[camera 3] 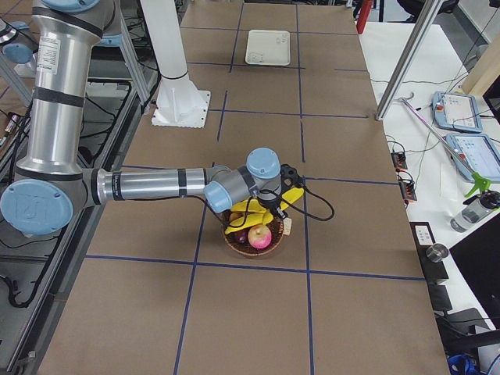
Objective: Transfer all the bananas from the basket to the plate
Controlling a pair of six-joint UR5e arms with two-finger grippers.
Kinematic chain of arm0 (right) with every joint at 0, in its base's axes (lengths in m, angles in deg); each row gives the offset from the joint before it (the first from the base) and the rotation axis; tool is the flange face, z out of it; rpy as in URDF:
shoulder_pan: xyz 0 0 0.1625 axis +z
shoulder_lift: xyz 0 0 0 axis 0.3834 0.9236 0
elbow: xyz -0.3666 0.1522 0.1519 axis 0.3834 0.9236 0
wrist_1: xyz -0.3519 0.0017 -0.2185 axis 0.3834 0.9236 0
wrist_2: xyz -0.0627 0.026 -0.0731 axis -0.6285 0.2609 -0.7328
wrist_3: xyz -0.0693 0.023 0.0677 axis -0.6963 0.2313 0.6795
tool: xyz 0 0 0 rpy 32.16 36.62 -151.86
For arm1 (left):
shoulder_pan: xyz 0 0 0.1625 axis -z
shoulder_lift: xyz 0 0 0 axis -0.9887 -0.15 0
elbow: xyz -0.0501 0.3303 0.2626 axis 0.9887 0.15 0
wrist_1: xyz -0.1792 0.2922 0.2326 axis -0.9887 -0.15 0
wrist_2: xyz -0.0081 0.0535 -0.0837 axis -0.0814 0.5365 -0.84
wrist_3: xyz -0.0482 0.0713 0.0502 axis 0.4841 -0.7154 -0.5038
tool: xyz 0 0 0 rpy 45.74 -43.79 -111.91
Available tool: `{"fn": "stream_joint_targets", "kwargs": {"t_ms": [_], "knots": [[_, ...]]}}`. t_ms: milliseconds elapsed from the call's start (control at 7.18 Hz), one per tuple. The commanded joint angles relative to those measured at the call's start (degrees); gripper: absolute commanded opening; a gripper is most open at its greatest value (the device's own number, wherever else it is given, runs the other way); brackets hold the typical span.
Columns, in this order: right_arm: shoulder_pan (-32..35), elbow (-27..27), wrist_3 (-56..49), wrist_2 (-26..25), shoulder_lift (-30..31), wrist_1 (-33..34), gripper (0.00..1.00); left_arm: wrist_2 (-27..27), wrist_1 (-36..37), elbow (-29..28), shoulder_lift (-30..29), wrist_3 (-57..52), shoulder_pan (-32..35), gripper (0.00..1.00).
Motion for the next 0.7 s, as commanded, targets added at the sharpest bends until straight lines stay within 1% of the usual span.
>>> {"fn": "stream_joint_targets", "kwargs": {"t_ms": [0,139,279,418,557], "knots": [[-4.35,-0.9,16.44,1.6,-5.81,-0.35,0.0,-1.38,-3.04,0.21,-1.68,1.08,-1.24,1.0],[-8.3,-1.78,22.2,0.99,-8.01,-0.44,0.0,-3.3,-5.67,0.23,-1.68,5.44,-3.69,1.0],[-11.3,-1.96,28.26,-0.84,-11.77,-0.44,0.0,-3.32,-9.87,0.32,-1.68,13.31,-7.46,1.0],[-14.98,-3.01,35.46,-3.82,-13.73,-1.31,0.0,-3.32,-16.01,0.66,-1.85,23.92,-10.45,1.0],[-18.5,-3.19,42.49,-7.59,-14.36,-5.06,0.0,-3.32,-23.46,0.49,-1.86,34.29,-13.27,1.0]]}}
